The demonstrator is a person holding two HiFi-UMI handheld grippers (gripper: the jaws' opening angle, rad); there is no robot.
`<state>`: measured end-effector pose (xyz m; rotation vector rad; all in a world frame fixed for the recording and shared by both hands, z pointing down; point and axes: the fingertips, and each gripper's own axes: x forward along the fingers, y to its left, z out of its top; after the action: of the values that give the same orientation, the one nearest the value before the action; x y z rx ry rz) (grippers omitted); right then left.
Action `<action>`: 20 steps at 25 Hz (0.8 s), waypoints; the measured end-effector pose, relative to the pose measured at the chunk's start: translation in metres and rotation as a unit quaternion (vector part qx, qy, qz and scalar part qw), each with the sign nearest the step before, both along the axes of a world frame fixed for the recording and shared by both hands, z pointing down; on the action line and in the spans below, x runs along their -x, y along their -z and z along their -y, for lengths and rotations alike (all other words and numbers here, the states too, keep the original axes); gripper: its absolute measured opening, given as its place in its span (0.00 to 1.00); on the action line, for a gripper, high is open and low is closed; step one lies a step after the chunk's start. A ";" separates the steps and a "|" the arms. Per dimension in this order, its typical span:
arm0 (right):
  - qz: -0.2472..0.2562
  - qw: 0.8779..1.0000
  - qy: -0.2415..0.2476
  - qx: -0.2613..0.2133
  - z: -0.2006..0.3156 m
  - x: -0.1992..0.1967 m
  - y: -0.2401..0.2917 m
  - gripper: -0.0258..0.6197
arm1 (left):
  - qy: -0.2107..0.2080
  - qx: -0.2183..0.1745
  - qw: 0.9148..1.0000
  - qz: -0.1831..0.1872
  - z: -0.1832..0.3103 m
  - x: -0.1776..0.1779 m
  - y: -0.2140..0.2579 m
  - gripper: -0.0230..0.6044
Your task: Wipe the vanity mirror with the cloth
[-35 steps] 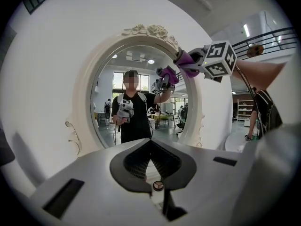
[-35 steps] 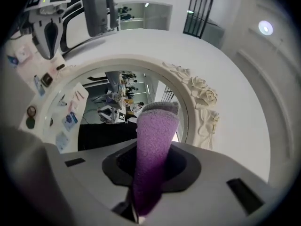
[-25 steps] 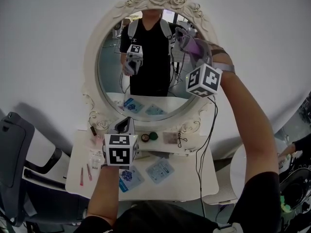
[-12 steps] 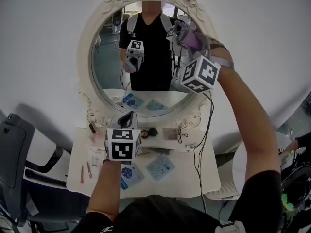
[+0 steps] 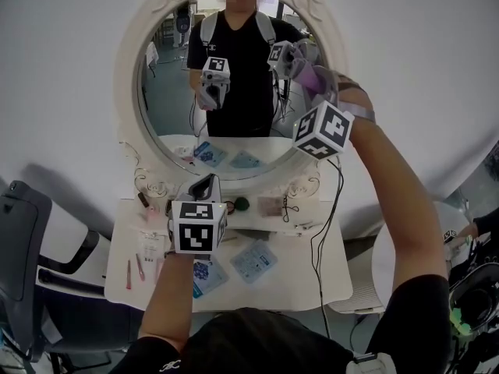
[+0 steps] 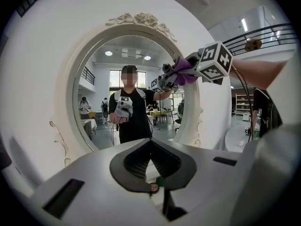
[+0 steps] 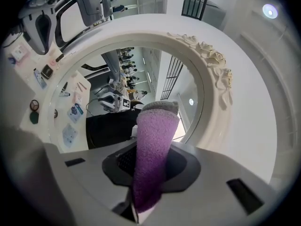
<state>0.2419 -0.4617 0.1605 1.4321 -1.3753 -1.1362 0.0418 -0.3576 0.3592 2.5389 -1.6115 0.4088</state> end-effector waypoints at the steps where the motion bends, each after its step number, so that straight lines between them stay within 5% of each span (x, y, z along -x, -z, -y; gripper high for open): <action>1: 0.002 1.000 -0.001 0.007 0.000 -0.003 -0.008 0.19 | -0.001 0.002 1.000 0.001 -0.001 -0.002 -0.002 0.04; 20: 0.045 0.991 -0.021 0.126 -0.007 -0.025 -0.160 0.19 | 0.004 0.024 0.999 0.029 -0.019 0.000 -0.023 0.04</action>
<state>0.2673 -0.4546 0.3204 1.3361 -1.4872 -0.8454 0.0414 -0.3388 0.3824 2.5071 -1.6107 0.5195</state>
